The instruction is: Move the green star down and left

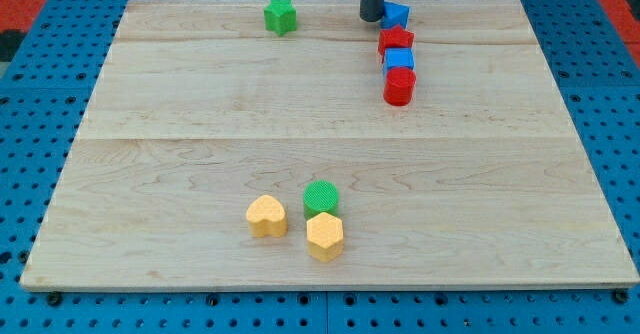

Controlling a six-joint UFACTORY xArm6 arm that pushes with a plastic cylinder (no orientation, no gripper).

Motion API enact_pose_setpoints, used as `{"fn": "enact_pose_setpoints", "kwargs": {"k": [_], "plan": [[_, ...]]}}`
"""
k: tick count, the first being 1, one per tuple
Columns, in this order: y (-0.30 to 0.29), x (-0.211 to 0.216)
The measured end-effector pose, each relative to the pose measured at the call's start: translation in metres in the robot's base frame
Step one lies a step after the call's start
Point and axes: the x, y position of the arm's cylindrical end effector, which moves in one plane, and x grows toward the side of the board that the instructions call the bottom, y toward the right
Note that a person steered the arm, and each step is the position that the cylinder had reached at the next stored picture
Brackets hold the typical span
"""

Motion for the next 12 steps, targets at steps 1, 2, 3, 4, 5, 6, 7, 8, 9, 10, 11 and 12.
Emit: {"fn": "enact_pose_setpoints", "kwargs": {"k": [1,2,3,4,5,6,7,8,9,10,11,12], "plan": [[0.004,-0.006],[0.008,-0.005],[0.009,0.001],[-0.022,-0.022],[-0.072,-0.020],[-0.158,0.002],[-0.155,0.004],[-0.130,0.009],[-0.134,0.015],[-0.162,0.030],[-0.200,0.030],[-0.208,0.033]]}}
